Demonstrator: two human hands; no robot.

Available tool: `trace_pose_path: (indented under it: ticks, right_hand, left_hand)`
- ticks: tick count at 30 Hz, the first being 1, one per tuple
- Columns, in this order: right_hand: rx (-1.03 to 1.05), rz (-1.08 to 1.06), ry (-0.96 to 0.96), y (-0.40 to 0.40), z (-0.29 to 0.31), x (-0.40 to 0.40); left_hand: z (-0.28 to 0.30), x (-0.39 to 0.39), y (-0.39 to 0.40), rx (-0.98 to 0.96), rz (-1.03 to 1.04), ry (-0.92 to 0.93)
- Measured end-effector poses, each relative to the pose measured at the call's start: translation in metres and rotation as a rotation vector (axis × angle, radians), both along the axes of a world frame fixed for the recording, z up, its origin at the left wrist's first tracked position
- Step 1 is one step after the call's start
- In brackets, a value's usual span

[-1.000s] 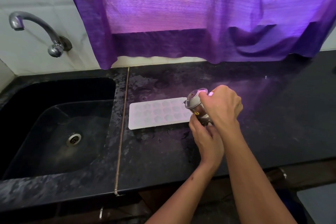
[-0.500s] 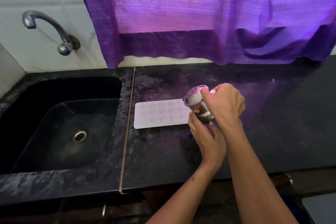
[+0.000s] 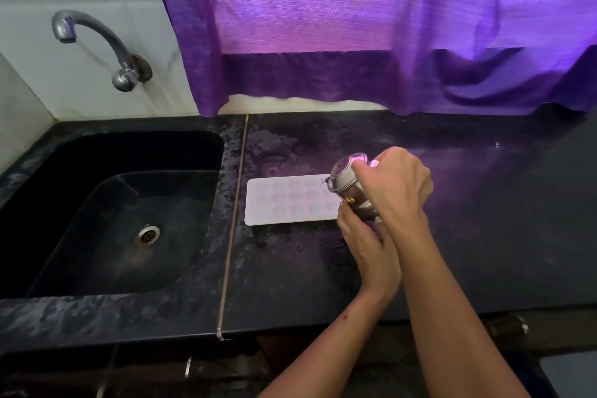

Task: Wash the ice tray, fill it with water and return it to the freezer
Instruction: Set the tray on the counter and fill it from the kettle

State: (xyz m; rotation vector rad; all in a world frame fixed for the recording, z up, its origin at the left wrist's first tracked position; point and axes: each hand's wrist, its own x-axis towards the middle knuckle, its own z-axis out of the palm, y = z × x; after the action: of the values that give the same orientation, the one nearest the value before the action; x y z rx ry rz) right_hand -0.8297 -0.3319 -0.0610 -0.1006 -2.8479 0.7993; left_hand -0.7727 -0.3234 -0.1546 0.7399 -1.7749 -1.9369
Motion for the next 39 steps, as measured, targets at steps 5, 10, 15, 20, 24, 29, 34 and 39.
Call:
trace_pose_path:
  ticks: [5,10,15,20,24,29,34,39]
  right_hand:
    - [0.013,0.007,0.001,-0.002,0.003,0.001]
    - [0.021,0.011,-0.002,-0.002,0.005,0.0]
    - [0.015,0.013,-0.01,-0.002,0.008,0.001]
    - [0.016,0.006,-0.017,-0.001,0.007,0.001]
    - [0.003,-0.015,0.009,0.0,0.003,-0.001]
    - [-0.028,-0.039,0.044,0.003,0.003,-0.003]
    - [-0.077,-0.054,0.028,0.002,0.005,-0.005]
    - [-0.092,-0.019,0.012,-0.002,0.007,-0.002]
  left_hand:
    - [0.008,-0.002,-0.001,0.085,0.0,0.017]
    - [-0.009,-0.001,0.0,-0.05,-0.036,0.013]
    - [0.005,-0.004,0.001,0.098,0.01,0.043]
    - [0.008,-0.004,-0.001,0.136,0.04,0.038]
    - [0.009,0.001,-0.001,0.145,-0.005,0.041]
    - [-0.014,-0.005,0.001,-0.235,-0.007,0.052]
    - [-0.009,-0.004,-0.003,-0.219,0.024,0.12]
    - [-0.006,-0.003,-0.007,-0.215,0.062,0.125]
